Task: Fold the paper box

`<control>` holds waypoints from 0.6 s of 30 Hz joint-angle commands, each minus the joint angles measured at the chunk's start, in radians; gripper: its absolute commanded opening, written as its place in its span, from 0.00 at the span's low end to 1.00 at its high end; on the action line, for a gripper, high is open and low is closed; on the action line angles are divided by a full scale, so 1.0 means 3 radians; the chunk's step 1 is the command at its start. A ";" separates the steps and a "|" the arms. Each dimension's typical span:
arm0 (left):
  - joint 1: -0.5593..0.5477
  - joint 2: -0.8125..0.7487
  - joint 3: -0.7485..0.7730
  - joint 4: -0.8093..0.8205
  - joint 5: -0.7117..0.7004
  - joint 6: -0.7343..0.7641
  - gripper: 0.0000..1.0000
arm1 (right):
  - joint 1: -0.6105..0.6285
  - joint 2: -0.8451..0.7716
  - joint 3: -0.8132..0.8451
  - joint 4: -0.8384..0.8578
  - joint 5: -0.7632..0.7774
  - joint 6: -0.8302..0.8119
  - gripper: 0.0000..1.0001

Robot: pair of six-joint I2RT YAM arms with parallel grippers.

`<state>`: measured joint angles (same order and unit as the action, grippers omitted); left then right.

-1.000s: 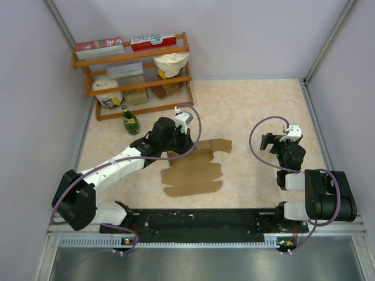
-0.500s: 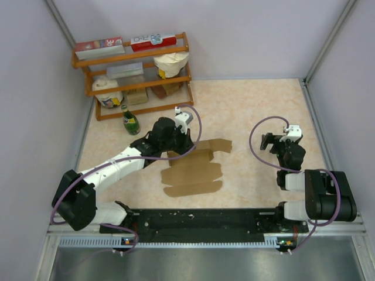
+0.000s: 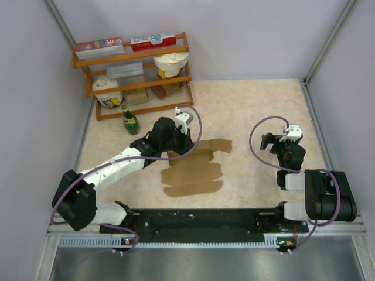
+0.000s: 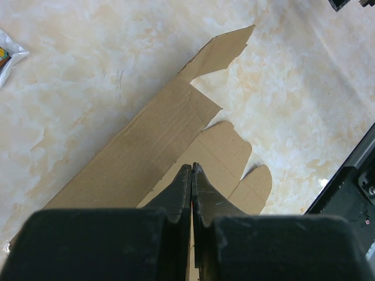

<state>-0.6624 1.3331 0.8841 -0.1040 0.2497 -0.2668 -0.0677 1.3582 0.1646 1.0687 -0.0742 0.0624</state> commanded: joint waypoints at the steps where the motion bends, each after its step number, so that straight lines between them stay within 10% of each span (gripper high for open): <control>1: -0.0011 -0.0138 0.0116 0.0122 -0.0009 0.0030 0.00 | 0.0026 0.0018 0.0101 0.0150 -0.0044 -0.0019 0.99; 8: 0.0004 -0.0271 0.0055 0.0060 -0.0111 0.0035 0.00 | 0.0062 -0.0124 0.0101 0.0064 0.0118 0.0002 0.99; 11: 0.0014 -0.0353 0.0024 0.0014 -0.0259 0.0000 0.00 | 0.0205 -0.0747 0.0442 -0.1129 0.0696 0.0103 0.99; 18: 0.0091 -0.0404 0.0019 0.0050 -0.0265 -0.0046 0.00 | 0.0200 -0.0989 0.1398 -0.2773 0.0182 0.0313 0.99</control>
<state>-0.6483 1.2366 0.8837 -0.1131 0.1852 -0.2676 -0.0158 1.0653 0.4545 0.5262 0.0368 0.0910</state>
